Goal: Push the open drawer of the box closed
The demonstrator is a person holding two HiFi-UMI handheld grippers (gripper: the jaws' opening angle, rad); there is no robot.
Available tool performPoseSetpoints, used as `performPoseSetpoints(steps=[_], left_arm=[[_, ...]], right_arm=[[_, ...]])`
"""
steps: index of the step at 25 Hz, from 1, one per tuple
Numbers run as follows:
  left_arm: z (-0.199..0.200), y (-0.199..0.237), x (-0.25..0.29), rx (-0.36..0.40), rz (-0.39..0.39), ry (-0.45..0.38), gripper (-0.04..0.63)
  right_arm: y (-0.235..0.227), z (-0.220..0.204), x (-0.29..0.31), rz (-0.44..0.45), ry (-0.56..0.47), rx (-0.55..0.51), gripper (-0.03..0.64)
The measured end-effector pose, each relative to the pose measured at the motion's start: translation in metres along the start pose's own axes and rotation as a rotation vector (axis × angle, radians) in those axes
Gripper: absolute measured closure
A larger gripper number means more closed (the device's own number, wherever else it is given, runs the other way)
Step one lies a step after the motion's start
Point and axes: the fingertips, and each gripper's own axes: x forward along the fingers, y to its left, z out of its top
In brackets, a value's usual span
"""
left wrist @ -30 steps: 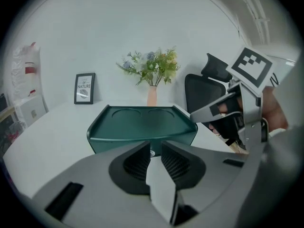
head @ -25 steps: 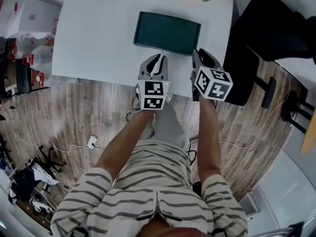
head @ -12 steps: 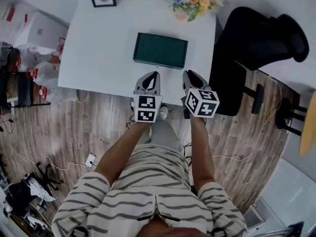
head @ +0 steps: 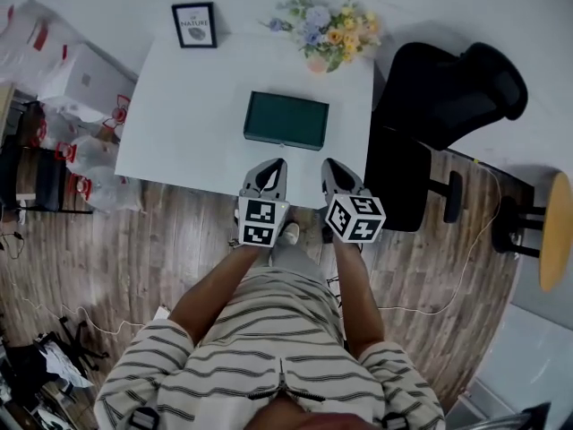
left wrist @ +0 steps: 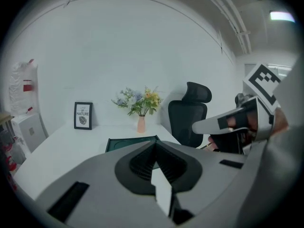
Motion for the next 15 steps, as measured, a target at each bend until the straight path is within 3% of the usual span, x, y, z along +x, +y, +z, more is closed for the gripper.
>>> performPoseSetpoints(steps=[8,15], left_arm=[[0.029,-0.004,-0.030,-0.018,-0.052,-0.051,0.594],[0.049,-0.012,-0.047,0.030,-0.075,-0.106,0.594]], right_arm=[[0.023,0.029,-0.029,-0.017,-0.120,-0.090,0.621],[0.030,0.038,-0.056,-0.052,-0.239,-0.122,0.621]])
